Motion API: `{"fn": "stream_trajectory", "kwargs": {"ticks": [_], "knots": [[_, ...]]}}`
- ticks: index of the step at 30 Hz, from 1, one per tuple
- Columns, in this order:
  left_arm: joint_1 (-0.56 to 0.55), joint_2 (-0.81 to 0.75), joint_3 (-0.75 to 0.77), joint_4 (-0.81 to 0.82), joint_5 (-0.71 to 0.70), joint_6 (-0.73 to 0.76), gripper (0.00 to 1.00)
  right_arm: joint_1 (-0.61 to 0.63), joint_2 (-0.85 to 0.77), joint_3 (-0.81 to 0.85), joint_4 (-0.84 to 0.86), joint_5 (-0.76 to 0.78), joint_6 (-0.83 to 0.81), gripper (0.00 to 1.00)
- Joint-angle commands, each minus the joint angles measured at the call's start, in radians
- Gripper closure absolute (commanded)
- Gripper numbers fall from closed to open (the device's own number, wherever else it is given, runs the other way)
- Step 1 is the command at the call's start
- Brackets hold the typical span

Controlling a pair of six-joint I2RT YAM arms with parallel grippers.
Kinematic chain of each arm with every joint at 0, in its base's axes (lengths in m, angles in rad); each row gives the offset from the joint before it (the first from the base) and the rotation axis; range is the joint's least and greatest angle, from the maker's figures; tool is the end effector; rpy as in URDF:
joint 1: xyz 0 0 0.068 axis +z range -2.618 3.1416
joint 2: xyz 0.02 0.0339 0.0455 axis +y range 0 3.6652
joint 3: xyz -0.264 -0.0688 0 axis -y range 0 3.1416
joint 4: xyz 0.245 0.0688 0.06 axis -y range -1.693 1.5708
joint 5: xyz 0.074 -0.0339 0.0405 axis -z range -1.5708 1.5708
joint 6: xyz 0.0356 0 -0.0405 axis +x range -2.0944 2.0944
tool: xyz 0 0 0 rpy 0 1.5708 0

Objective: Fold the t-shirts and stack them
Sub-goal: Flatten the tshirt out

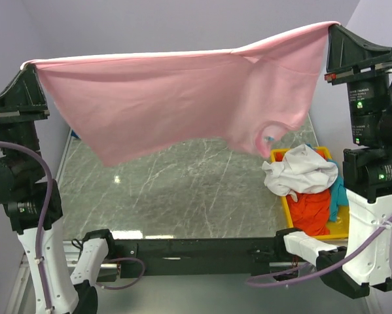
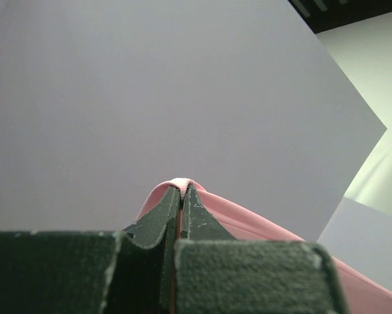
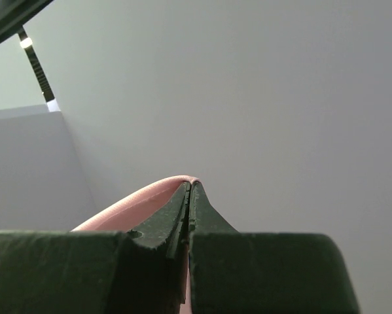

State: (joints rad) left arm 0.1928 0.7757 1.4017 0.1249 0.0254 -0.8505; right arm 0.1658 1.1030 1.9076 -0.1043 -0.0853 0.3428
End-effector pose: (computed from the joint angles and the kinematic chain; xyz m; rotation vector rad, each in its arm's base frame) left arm 0.0738 0.0135 0.5653 -0.3947 0.7358 -0.6303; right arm 0.1093 0.0214 0.6378 -0.0027 0.8840 0.5126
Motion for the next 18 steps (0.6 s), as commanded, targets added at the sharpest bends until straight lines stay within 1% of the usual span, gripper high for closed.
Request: {"fn": "stream_trajectory", "kwargs": {"ticks": [1,3,6,7,9,10,11,12,13,14,15,16,17,18], "knots": [[0.002,0.056,0.005,-0.050,-0.058,0.025,1.00,-0.003,0.056,0.034,0.026,0.030,-0.007,1.00],[0.002,0.098,-0.007,-0.097,-0.056,0.010,1.00,-0.002,0.081,0.025,0.012,0.044,-0.004,1.00],[0.002,0.175,-0.064,-0.116,-0.010,-0.010,1.00,-0.005,0.130,-0.048,0.025,0.055,-0.024,1.00],[0.002,0.201,-0.090,-0.122,0.004,-0.018,1.00,-0.002,0.165,-0.092,0.026,0.064,-0.039,1.00],[0.002,0.296,-0.125,-0.122,0.068,-0.022,1.00,-0.005,0.216,-0.125,0.009,0.084,-0.050,1.00],[0.002,0.333,-0.157,-0.166,0.080,-0.025,1.00,-0.003,0.268,-0.166,0.005,0.084,-0.062,1.00],[0.002,0.405,-0.180,-0.163,0.102,-0.019,1.00,-0.005,0.296,-0.189,0.009,0.117,-0.064,1.00],[0.002,0.437,-0.208,-0.151,0.141,-0.021,1.00,-0.008,0.325,-0.214,0.015,0.117,-0.062,1.00],[0.002,0.470,-0.269,-0.096,0.171,-0.025,1.00,-0.009,0.386,-0.261,0.021,0.121,-0.067,1.00],[-0.003,0.535,-0.292,-0.067,0.200,-0.015,0.96,-0.015,0.417,-0.280,0.031,0.119,-0.067,1.00],[-0.009,0.565,-0.311,-0.048,0.200,-0.004,0.85,-0.017,0.495,-0.289,0.026,0.111,-0.064,1.00],[-0.015,0.597,-0.323,-0.044,0.199,0.010,0.59,-0.025,0.539,-0.280,0.017,0.096,-0.061,0.99],[-0.021,0.659,-0.317,-0.054,0.194,0.024,0.48,-0.040,0.590,-0.256,-0.047,0.088,-0.056,0.89],[-0.033,0.689,-0.308,-0.065,0.191,0.048,0.38,-0.052,0.709,-0.214,-0.099,0.009,-0.047,0.58]]}}
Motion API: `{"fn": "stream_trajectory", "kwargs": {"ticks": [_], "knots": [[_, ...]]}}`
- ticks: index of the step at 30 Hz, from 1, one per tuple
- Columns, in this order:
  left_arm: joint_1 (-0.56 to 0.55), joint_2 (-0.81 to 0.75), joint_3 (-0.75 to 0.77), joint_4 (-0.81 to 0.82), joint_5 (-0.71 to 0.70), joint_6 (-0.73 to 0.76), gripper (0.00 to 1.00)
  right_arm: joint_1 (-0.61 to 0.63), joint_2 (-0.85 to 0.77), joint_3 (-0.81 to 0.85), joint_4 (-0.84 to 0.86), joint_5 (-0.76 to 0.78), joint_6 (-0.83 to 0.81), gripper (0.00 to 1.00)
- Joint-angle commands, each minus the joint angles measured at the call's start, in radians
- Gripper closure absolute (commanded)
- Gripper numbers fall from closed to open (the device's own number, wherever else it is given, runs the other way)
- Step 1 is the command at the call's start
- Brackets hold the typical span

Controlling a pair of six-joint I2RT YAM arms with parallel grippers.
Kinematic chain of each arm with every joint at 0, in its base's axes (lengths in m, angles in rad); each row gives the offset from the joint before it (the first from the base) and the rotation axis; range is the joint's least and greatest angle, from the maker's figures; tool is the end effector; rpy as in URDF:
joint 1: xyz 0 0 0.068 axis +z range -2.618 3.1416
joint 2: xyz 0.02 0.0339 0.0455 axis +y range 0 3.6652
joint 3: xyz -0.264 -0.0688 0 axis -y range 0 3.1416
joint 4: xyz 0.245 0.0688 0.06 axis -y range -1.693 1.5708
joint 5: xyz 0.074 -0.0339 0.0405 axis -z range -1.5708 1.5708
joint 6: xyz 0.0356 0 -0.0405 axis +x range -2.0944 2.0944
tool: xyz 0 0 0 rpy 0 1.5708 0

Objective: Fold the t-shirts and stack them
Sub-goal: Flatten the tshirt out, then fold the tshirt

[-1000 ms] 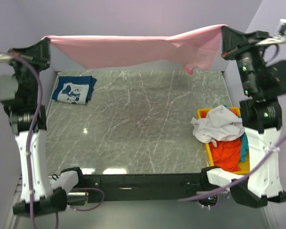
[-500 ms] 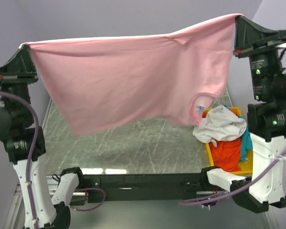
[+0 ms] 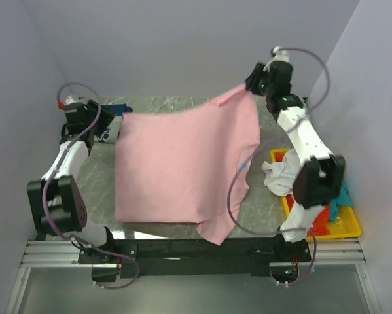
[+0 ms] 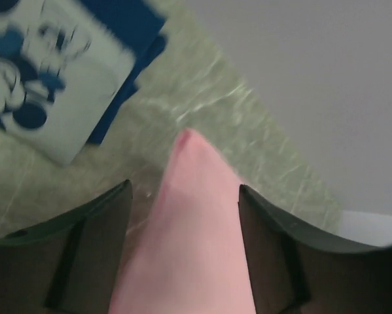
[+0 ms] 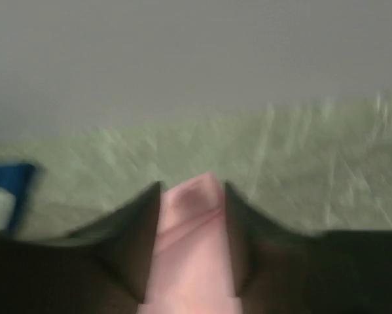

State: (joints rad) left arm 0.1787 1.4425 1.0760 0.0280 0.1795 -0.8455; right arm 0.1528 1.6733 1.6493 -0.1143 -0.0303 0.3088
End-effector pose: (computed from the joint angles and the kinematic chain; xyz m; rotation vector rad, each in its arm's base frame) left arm 0.3350 0.0541 0.3073 -0.8467 1.7597 -0.6173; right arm 0.3971 0.0622 0.4151 0.1116 1.7192 0.3684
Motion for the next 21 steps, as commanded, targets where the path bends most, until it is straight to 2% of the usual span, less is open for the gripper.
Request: {"fn": "stream_trajectory", "kwargs": {"ticks": [1,2,3,5,9,17,21], "knots": [[-0.025,0.050,0.050,0.011,0.043,0.054,0.26,-0.048,0.207,0.169,-0.152,-0.084,0.002,0.42],[-0.033,0.086,0.067,-0.025,0.046,0.062,0.21,-0.059,0.268,0.249,-0.311,-0.109,0.006,0.32],[-0.050,0.097,0.082,-0.054,0.051,0.080,0.20,-0.056,0.348,0.315,-0.365,-0.114,0.004,0.28],[-0.068,0.095,0.107,-0.075,0.057,0.097,0.19,-0.050,0.362,0.365,-0.403,-0.128,-0.005,0.27],[-0.111,0.068,0.107,-0.114,0.060,0.105,0.18,-0.036,0.231,0.195,-0.321,-0.152,0.012,0.25],[-0.125,0.022,-0.017,-0.168,0.109,0.097,0.18,0.031,0.076,-0.060,-0.436,-0.137,0.035,0.25],[-0.137,0.032,-0.071,-0.158,0.141,0.089,0.18,0.065,-0.006,-0.221,-0.461,-0.151,0.113,0.26]]}}
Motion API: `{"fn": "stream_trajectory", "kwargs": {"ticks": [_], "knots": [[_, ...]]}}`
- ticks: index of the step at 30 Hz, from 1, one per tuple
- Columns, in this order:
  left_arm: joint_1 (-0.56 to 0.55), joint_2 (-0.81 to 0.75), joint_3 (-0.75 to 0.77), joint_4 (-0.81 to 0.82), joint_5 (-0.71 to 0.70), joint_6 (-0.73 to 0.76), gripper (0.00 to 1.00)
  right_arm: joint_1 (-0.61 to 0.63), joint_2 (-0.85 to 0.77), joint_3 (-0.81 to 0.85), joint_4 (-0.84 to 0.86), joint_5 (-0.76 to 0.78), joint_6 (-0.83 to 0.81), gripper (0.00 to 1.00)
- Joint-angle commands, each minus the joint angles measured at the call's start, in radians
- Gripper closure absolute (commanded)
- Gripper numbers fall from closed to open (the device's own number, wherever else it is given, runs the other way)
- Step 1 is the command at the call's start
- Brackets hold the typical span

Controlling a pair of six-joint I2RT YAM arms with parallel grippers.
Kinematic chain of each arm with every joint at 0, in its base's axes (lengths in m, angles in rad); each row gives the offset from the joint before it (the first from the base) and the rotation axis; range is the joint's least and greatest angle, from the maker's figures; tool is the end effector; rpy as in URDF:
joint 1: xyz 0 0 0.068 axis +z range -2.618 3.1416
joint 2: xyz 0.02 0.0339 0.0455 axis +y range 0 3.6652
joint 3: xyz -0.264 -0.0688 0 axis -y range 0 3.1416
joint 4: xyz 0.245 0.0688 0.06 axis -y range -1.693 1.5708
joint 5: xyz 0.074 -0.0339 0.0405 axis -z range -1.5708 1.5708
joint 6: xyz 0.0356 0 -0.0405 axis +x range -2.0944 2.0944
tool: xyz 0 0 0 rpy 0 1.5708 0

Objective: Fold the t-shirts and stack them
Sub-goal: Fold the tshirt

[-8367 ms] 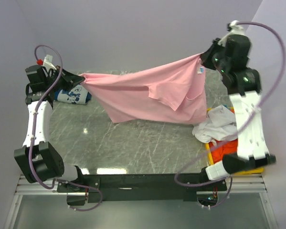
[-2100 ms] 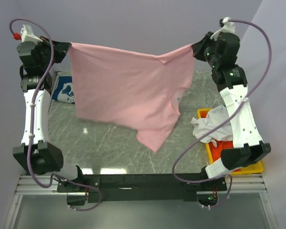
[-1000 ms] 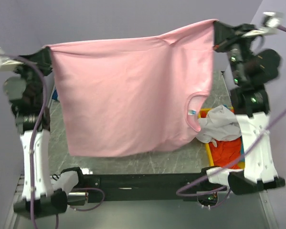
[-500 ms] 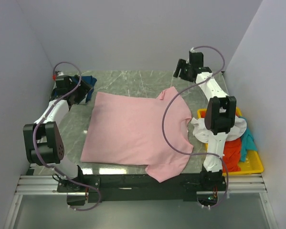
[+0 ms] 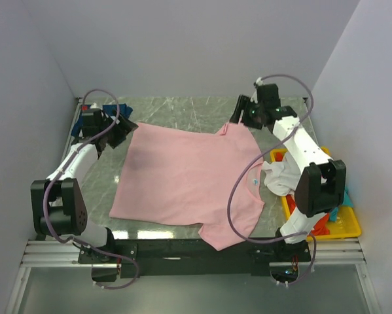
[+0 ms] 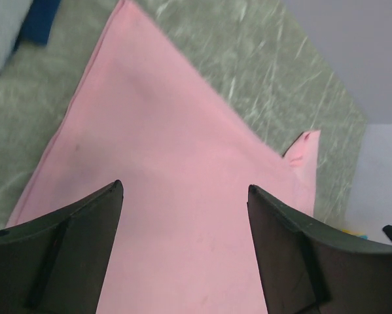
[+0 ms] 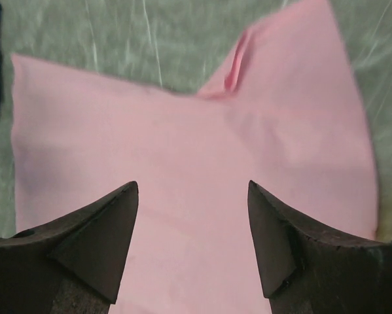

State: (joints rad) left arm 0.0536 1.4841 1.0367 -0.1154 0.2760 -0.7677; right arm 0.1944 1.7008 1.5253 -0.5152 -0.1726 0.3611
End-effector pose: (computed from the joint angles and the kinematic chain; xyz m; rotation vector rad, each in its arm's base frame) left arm 0.3356 0.0083 0.2669 -0.7198 2.0730 -0.7065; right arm 0.3815 0.0813 0.3221 0.0979 2.2942 0.4871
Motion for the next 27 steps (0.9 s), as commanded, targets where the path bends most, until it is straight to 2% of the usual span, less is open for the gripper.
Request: {"fn": "stream_trajectory", "kwargs": {"ticks": [1,4,8,17,27], "knots": [[-0.018,-0.001,-0.035,-0.009,0.045,0.015,0.18,0.028,-0.044,-0.125,-0.060,-0.013,0.068,0.26],[-0.044,0.042,-0.024,-0.006,0.055,0.019,0.18,0.046,-0.072,-0.227,-0.042,-0.008,0.096,0.27],[-0.084,0.097,0.000,0.000,0.063,0.027,0.18,0.046,-0.053,-0.281,-0.046,0.004,0.116,0.27],[-0.106,0.260,-0.013,0.108,0.143,-0.030,0.17,0.046,0.077,-0.277,-0.075,-0.014,0.116,0.30],[-0.106,0.427,0.089,0.125,0.175,-0.041,0.17,0.042,0.209,-0.209,-0.118,-0.038,0.102,0.31]]}}
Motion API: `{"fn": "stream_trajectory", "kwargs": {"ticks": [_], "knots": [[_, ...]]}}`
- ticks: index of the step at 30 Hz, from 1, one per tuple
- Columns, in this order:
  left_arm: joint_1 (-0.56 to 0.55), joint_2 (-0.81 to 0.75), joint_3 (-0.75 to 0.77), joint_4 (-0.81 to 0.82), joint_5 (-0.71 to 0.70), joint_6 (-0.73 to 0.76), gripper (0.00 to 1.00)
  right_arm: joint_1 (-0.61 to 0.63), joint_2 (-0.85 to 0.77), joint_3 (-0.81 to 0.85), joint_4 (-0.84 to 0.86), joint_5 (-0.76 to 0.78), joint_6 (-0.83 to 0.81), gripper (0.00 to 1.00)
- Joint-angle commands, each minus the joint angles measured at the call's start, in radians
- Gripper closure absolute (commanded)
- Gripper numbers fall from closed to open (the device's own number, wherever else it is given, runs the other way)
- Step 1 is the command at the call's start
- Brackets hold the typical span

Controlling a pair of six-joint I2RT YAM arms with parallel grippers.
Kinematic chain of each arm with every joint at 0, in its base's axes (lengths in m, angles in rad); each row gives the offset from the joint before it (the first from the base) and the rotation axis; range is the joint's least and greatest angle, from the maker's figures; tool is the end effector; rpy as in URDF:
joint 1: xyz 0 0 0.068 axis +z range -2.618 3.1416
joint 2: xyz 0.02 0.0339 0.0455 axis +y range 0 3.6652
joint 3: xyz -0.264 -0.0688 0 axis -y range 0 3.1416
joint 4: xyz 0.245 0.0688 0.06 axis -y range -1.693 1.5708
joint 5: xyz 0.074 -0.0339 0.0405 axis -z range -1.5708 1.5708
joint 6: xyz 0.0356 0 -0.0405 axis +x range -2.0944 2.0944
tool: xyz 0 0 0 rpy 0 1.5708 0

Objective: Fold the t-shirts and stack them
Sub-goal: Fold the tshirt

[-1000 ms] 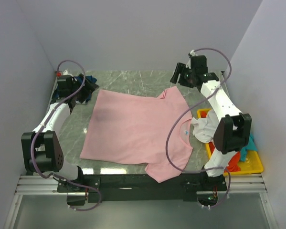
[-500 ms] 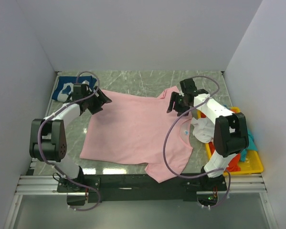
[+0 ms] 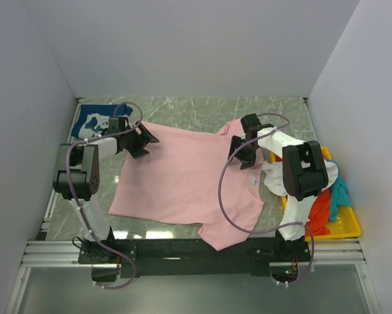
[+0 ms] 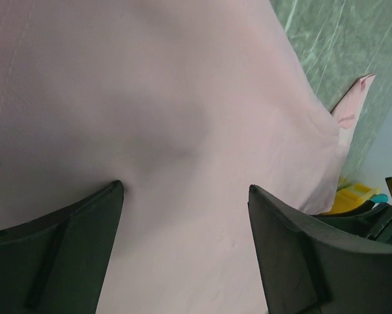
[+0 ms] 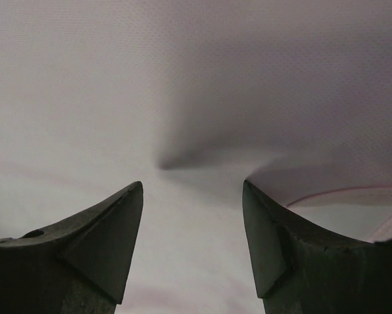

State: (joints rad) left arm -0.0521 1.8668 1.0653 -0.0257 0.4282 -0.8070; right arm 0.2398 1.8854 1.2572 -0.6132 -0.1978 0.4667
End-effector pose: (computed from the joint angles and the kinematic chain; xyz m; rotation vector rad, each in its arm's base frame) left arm 0.3813 -0.0347 0.1534 -0.7218 2.3937 -0.8970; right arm 0.3581 0.0948 0.1661 0.2778 2.8564 0.4321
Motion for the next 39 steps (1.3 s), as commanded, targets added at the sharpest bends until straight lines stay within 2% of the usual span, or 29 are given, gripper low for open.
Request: {"fn": "stream_trajectory", "kwargs": {"ticks": [1,13,18,26,29,33,39], "knots": [[0.000,0.057,0.074,0.029,0.024,0.000,0.17,-0.004,0.033,0.068,-0.029,-0.005,-0.005,0.31],[0.001,0.275,0.343,-0.072,0.024,0.044,0.18,-0.039,0.210,0.289,-0.154,0.040,-0.016,0.31],[0.001,0.409,0.544,-0.169,0.046,0.104,0.21,-0.069,0.320,0.470,-0.223,0.005,-0.022,0.31],[-0.003,0.502,0.740,-0.161,0.072,0.111,0.21,-0.091,0.495,0.780,-0.362,-0.017,-0.034,0.31],[-0.015,0.483,0.785,-0.134,0.081,0.106,0.20,-0.092,0.501,0.805,-0.364,-0.046,-0.045,0.31],[-0.020,0.366,0.809,-0.135,0.061,0.101,0.19,-0.092,0.475,0.803,-0.336,-0.106,-0.068,0.31],[-0.015,0.097,0.687,-0.276,-0.127,0.202,0.19,-0.092,0.408,0.797,-0.295,-0.219,-0.077,0.32]]}}
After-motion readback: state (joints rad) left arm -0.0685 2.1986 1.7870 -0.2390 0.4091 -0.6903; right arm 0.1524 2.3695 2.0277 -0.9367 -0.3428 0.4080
